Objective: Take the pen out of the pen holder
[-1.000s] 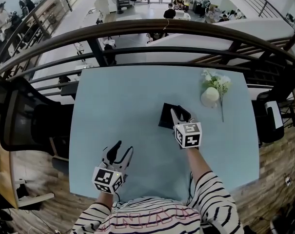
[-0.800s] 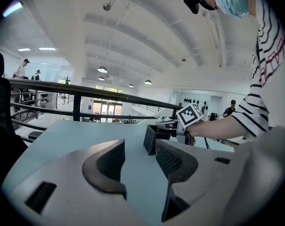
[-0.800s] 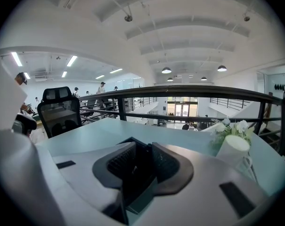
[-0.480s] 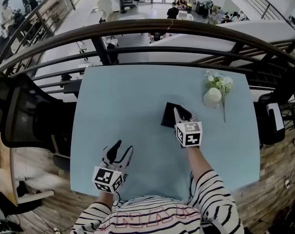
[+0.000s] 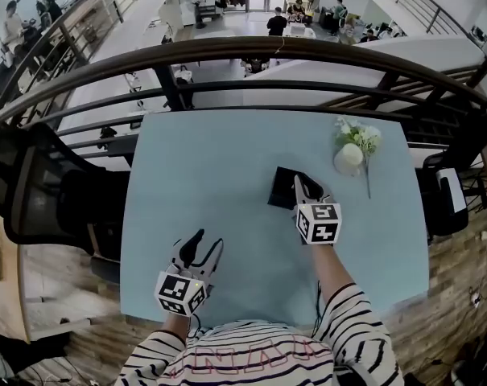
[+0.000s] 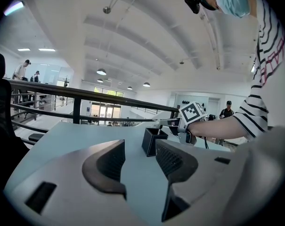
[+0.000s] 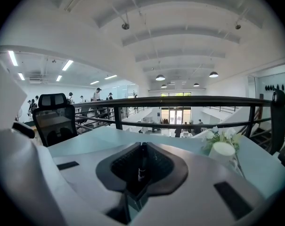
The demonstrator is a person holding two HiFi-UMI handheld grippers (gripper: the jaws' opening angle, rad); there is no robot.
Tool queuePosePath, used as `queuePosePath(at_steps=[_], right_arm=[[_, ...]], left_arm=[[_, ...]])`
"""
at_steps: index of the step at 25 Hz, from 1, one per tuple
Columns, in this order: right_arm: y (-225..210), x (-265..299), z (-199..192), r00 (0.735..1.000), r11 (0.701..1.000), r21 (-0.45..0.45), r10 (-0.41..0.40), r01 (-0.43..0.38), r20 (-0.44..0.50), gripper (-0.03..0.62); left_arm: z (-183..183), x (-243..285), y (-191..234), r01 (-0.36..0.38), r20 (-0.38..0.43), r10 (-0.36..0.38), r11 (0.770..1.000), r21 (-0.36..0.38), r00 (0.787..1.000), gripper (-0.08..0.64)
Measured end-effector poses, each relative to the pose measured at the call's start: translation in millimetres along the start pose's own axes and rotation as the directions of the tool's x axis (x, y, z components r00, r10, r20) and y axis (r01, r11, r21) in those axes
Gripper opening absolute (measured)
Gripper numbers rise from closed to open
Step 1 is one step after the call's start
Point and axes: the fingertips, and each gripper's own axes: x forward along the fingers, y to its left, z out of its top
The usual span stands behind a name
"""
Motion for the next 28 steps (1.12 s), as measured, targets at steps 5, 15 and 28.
queuePosePath(at_steps=[5,15,28], right_arm=[[3.3,-28.2,20.0,0.998,0.999,0.005,-0.036,0.036,0.056,0.057],[29.2,-98.5,55.0,0.975,0.991,0.056,-0.127,0.119,0.18,0.057],[84.4,-167.8,32.8,0.954,0.97,0.131,-0.228,0.205,0.195,0.057]], left_arm=[[4.7,-8.3,-3.9,0.041,0.013,-0.042,0.999,0.013,0.999,0.181],[15.0,-30.8,-2.5,0.144,0.04,-0.145,0.989,0.04,0.989,0.181],[21.1,-57.7,6.1,0.239,0.067,-0.244,0.968,0.078,0.967,0.11]])
